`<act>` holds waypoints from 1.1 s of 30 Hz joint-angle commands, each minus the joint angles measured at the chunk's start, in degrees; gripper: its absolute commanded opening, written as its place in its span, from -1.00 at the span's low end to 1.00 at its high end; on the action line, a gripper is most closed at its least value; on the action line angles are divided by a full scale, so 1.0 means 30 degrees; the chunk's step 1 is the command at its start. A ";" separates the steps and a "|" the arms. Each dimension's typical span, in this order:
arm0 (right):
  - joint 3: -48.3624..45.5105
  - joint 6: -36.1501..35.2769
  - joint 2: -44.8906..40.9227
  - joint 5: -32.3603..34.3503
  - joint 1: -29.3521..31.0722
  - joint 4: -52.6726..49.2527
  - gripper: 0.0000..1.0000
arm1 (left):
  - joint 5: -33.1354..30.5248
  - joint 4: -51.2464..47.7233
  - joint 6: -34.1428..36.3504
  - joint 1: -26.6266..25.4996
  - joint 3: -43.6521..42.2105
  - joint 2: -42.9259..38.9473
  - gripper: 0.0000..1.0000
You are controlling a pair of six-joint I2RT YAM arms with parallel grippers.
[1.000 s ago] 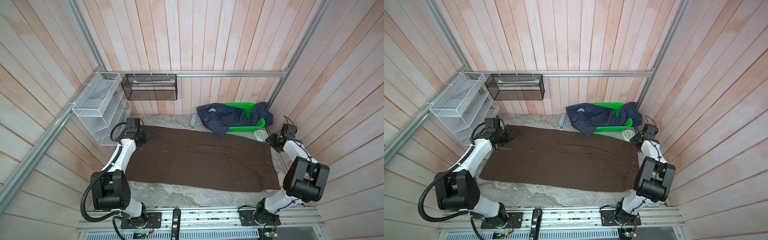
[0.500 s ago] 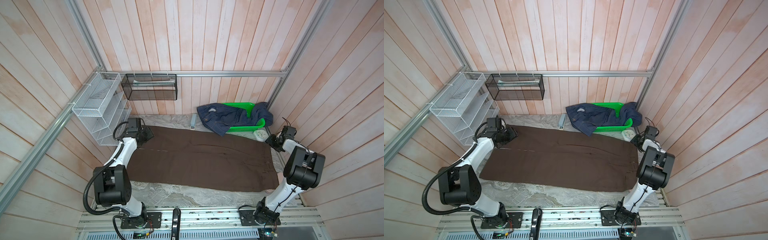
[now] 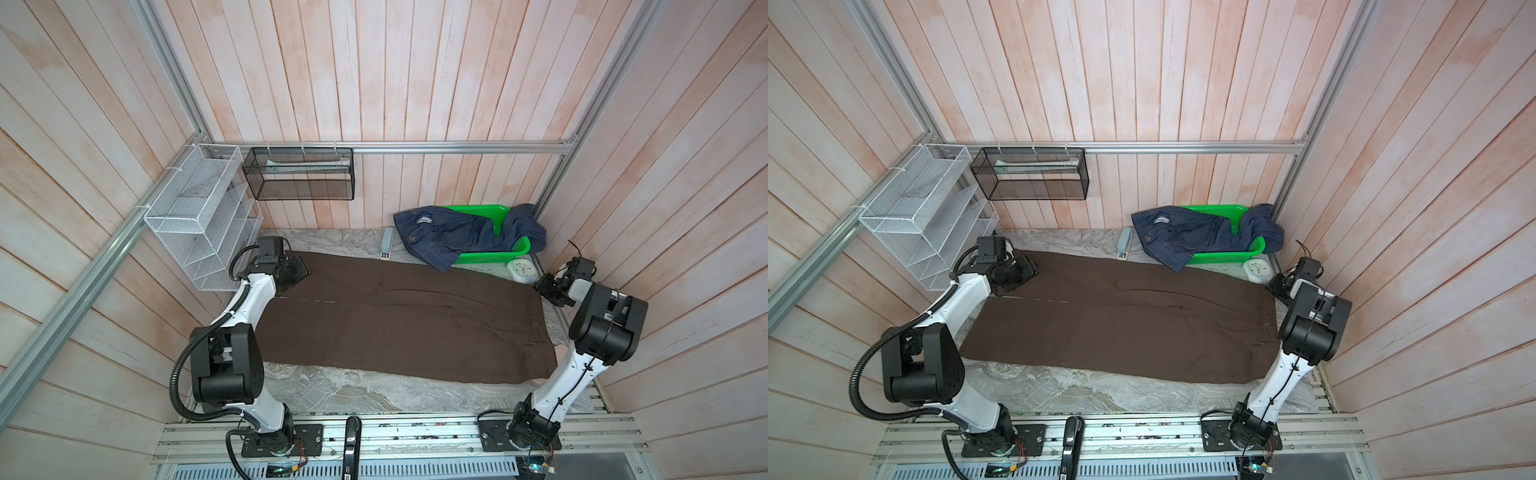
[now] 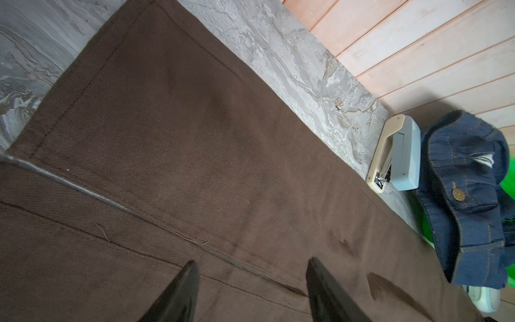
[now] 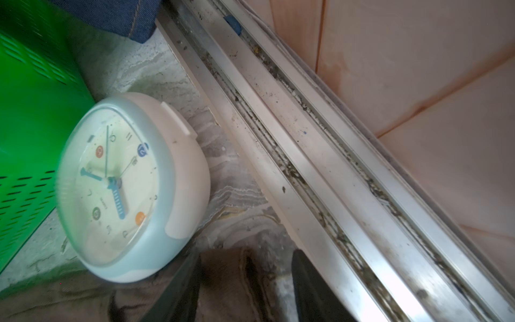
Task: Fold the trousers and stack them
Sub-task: 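Grasp the far corners of the brown trousers with both grippers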
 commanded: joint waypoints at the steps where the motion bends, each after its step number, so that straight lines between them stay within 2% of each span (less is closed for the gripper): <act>1: 0.0493 -0.0284 0.0761 -0.1238 0.0040 0.0164 0.05 | 0.0052 -0.0073 0.0096 -0.0049 0.0438 0.0062 0.28; 8: 0.0476 -0.0416 0.1334 -0.2461 0.0112 0.1172 0.04 | -0.0007 0.0032 -0.0012 -0.0034 0.0464 -0.0045 0.28; 11: 0.0538 -0.0583 0.1540 -0.3187 0.0363 0.1182 -0.03 | 0.0023 0.0044 0.0027 -0.0041 0.0503 -0.0043 0.28; 18: 0.0115 -0.0712 0.0930 -0.3578 0.0681 0.0812 -0.38 | -0.0093 -0.0068 0.0068 -0.0041 0.0493 -0.0118 0.28; 27: -0.0983 -0.0503 -0.1684 -0.2748 0.0721 0.0675 -1.00 | -0.0094 -0.0040 0.0092 -0.0034 0.0488 -0.0306 0.28; 33: -0.0335 -0.0620 -0.3940 -0.2508 0.1259 -0.0249 -1.00 | -0.0346 -0.0248 0.0121 -0.0044 0.0717 -0.0447 0.28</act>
